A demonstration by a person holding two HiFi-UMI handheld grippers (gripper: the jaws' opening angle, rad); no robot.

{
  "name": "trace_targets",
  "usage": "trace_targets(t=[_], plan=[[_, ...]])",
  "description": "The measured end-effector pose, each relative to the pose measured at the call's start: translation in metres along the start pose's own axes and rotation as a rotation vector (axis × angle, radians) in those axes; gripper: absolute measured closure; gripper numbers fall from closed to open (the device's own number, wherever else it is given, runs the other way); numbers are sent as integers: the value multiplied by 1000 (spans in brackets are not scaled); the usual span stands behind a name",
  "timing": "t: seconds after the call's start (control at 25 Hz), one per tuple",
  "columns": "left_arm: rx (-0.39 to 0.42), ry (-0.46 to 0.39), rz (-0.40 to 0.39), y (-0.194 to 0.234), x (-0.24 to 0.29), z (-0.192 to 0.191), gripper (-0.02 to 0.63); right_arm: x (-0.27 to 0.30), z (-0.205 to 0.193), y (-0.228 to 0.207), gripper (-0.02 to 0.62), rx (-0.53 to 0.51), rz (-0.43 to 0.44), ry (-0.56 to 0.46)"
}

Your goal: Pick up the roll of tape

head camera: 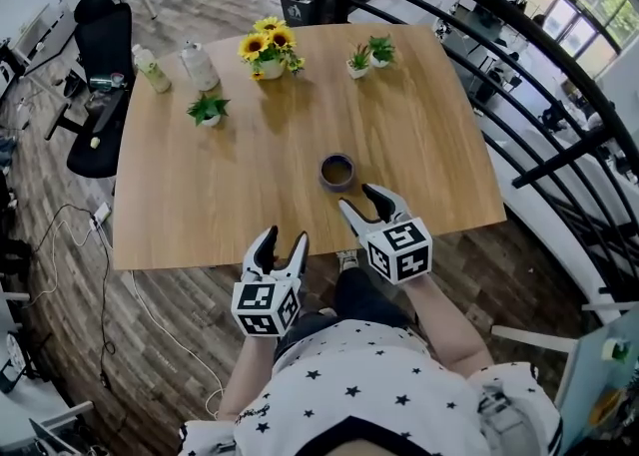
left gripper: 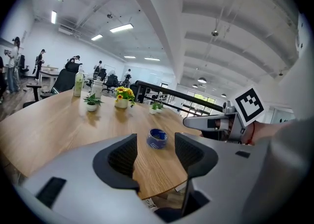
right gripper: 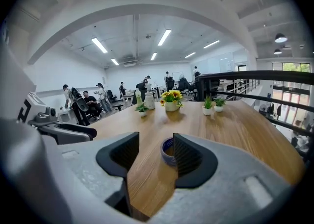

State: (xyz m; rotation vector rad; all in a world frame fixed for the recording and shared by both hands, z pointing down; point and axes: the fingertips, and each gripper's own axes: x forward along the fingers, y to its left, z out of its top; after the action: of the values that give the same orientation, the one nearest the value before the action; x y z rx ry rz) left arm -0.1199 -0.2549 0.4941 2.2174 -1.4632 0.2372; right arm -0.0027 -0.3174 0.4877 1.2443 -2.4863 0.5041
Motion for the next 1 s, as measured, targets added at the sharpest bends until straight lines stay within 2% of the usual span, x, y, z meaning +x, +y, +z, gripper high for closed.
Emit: trace_targets(t=[1.0], plan=[[-36, 64, 30, 25, 78, 1, 387, 116, -34, -81, 397, -9, -5, 175]])
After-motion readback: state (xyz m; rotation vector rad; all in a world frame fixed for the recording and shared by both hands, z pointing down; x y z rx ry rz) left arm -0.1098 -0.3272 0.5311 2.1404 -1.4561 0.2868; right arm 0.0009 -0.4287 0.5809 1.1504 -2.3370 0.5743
